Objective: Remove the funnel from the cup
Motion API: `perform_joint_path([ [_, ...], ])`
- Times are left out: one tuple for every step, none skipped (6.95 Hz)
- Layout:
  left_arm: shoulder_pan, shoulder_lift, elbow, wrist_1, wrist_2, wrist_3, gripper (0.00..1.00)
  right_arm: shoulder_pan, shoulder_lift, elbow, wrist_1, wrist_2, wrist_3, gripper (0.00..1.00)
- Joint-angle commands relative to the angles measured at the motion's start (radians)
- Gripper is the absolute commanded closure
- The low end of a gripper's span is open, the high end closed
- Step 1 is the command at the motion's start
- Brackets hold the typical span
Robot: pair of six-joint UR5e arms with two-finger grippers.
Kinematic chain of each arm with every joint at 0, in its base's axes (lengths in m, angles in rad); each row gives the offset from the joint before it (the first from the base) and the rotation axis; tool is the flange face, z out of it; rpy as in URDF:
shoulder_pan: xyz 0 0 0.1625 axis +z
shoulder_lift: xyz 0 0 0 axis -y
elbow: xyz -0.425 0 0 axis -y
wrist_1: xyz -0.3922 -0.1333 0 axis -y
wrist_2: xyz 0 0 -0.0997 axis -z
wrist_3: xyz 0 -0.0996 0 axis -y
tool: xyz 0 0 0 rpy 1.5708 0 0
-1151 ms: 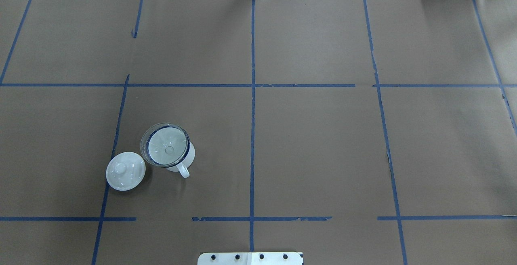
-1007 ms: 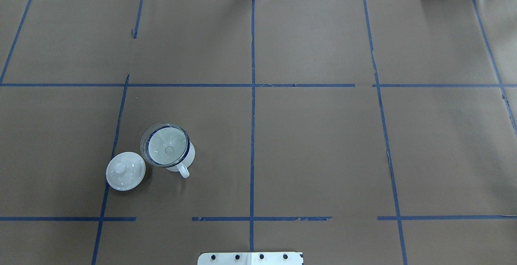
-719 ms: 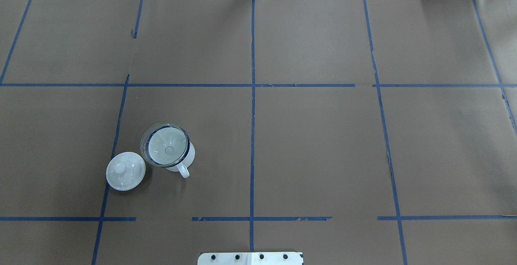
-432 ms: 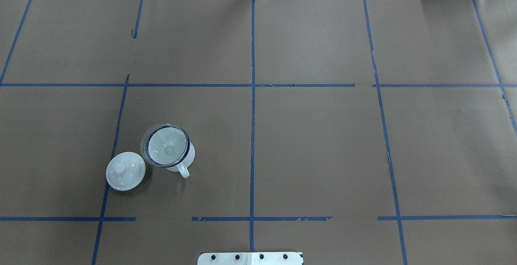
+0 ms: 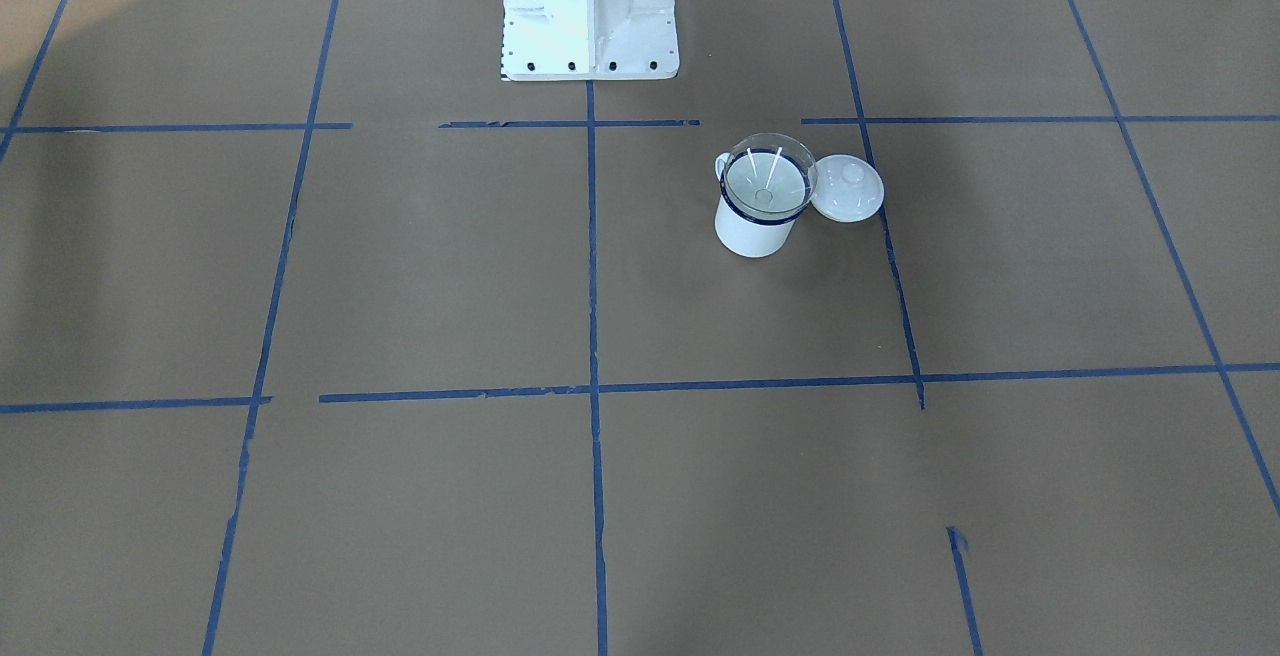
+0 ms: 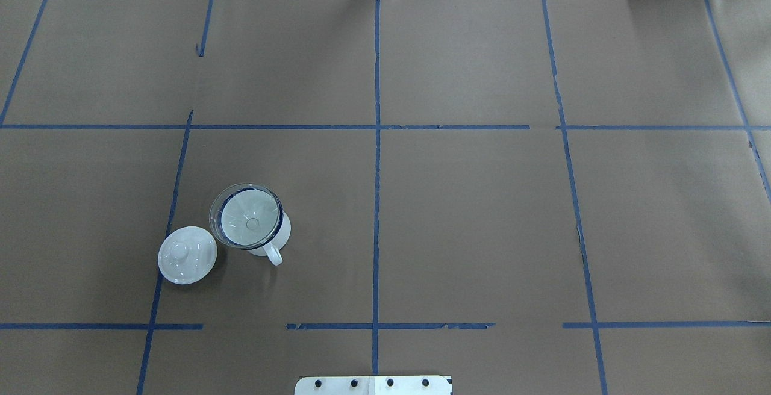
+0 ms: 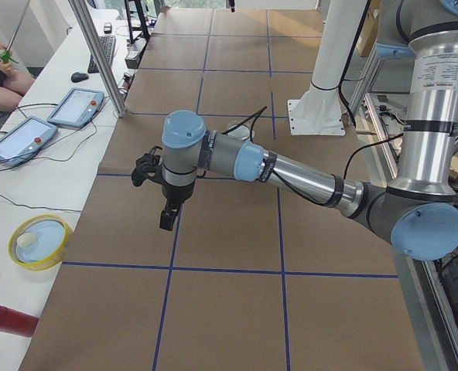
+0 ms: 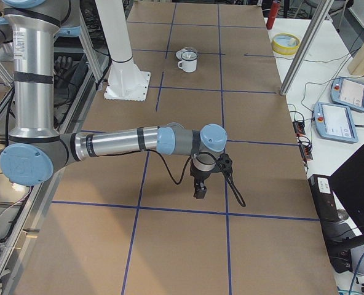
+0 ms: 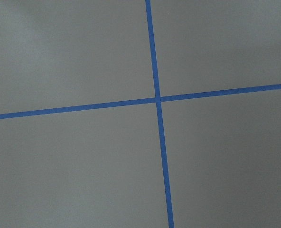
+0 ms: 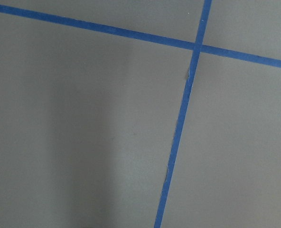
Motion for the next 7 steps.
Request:
perform_joint_path([
  [0.001,-0.011,0.001,-0.041,0.000,-0.033,0.00,0.000,0.000,-0.001,0.000,0.000,0.000,0.00],
  [0.038,-0.014,-0.002,-0.096,-0.025,-0.081,0.00,0.000,0.000,0.001,0.000,0.000,0.000,0.00],
  [0.143,-0.018,-0.042,-0.096,-0.047,-0.275,0.00,0.000,0.000,0.001,0.000,0.000,0.000,0.00],
  [0.279,-0.037,-0.101,-0.096,-0.033,-0.507,0.00,0.000,0.000,0.001,0.000,0.000,0.000,0.00],
  [0.393,-0.086,-0.149,-0.092,0.040,-0.712,0.00,0.000,0.000,0.001,0.000,0.000,0.000,0.00],
  [0.509,-0.152,-0.166,-0.084,0.071,-0.893,0.00,0.000,0.000,0.001,0.000,0.000,0.000,0.00],
  [0.597,-0.225,-0.192,-0.005,0.074,-1.012,0.00,0.000,0.000,0.001,0.000,0.000,0.000,0.00],
])
